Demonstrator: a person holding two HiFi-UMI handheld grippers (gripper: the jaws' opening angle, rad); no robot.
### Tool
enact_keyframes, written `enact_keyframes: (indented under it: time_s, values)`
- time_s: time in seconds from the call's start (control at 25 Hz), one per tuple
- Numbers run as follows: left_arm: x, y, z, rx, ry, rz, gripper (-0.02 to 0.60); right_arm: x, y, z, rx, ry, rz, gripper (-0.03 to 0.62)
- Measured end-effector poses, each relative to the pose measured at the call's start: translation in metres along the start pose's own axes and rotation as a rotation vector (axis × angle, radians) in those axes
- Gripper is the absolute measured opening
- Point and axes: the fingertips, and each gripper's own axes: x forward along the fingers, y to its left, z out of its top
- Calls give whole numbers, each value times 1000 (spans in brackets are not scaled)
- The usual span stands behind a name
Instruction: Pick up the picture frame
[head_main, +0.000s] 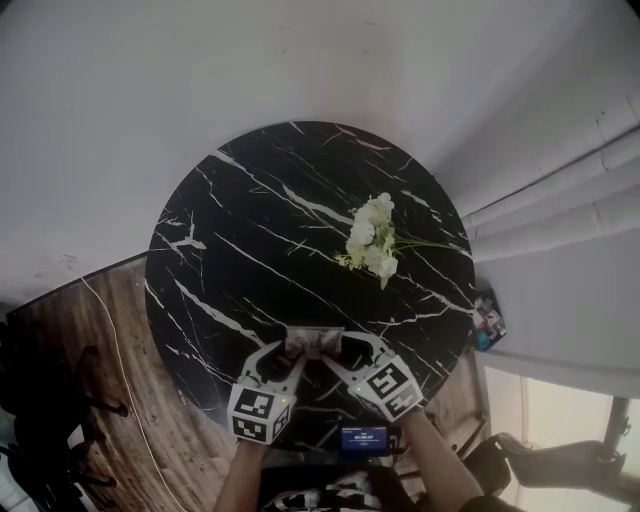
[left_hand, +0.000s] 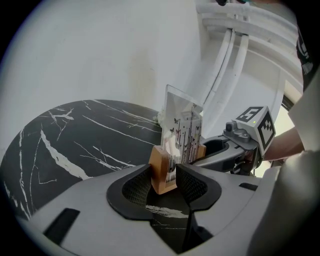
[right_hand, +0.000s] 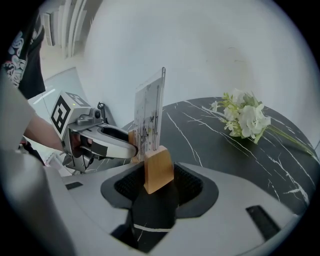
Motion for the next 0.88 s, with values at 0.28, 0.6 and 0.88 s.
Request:
enact_keyframes:
  time_s: [0.28,0.6,0.88]
  values:
    - [-3,-6,4,-34,17,-25,162,-13,3,9,58,-36,-12,166]
    - [-10,-16,6,-62,36,-43,161,-26,10,10,53,-50,-37,166]
    - [-17,-27,6,-44,58,-57,161,-37,16,4,46,-57,-66,166]
